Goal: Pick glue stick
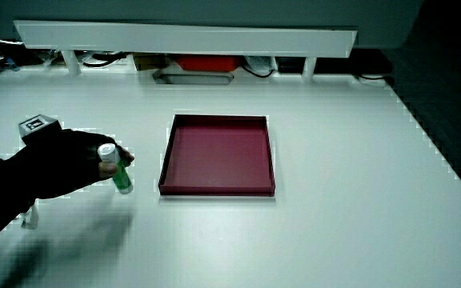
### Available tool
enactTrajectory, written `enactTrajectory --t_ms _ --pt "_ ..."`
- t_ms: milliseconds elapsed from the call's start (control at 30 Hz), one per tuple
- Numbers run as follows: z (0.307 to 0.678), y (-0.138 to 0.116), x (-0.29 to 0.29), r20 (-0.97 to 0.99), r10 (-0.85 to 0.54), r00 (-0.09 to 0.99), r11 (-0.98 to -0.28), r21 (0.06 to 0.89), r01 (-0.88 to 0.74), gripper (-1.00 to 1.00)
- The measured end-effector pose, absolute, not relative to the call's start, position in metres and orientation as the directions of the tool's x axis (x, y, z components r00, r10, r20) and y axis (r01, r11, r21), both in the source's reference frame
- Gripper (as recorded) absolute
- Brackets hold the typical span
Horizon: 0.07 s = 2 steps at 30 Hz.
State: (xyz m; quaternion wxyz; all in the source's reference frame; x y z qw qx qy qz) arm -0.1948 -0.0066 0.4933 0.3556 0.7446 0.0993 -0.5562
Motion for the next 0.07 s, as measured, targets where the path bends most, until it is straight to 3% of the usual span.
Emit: enactTrajectory --t_ms 67 --pt "0.4886 -0.0126 -0.1858 -0.883 -0.247 0.4 -0.719 0.444 0.535 1.0"
